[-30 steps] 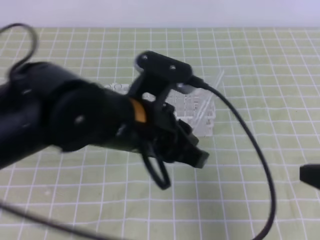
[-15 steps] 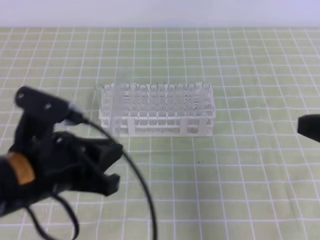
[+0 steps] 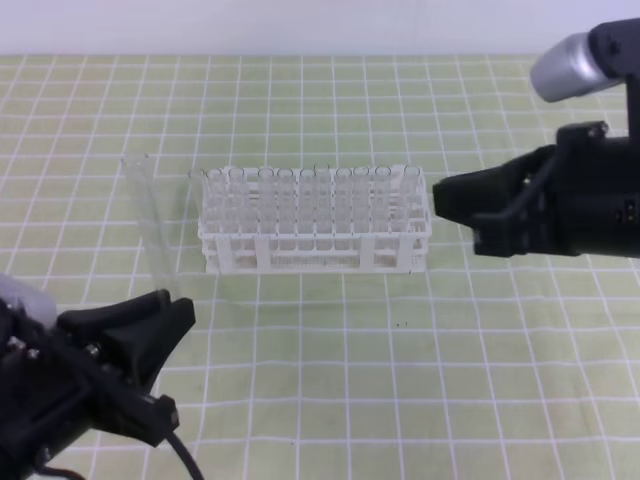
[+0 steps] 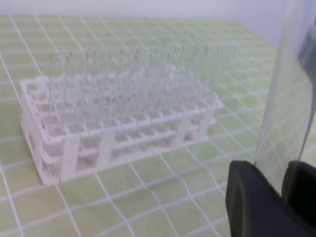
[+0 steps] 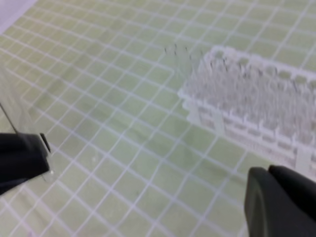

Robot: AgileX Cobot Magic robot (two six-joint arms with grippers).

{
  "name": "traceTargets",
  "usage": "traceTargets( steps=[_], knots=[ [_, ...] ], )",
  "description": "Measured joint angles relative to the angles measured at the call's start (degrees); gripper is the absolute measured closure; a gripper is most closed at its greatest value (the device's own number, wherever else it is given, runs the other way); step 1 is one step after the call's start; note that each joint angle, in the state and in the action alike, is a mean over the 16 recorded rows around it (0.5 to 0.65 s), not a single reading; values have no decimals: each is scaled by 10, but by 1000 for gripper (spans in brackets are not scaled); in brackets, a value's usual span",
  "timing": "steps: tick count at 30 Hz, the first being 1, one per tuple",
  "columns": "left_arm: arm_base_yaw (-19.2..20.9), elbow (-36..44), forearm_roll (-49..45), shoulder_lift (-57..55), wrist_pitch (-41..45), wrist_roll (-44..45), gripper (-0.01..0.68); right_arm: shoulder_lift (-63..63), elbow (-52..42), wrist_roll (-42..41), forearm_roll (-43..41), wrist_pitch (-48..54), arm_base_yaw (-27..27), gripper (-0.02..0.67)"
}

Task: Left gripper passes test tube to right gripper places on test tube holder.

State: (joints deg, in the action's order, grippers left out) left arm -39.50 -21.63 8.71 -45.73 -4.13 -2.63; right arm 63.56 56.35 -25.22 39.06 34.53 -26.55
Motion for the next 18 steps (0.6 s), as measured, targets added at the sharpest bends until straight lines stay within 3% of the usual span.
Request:
traceTargets(
  steps=[7,18],
  knots=[
    [0,28,-19,-4,-77,0,614,3,-19,-14,-19,-110,-74,665],
    [0,32,-43,-12,-111,0,608,-56,-155,-52,-25,-375,-175,665]
  ],
)
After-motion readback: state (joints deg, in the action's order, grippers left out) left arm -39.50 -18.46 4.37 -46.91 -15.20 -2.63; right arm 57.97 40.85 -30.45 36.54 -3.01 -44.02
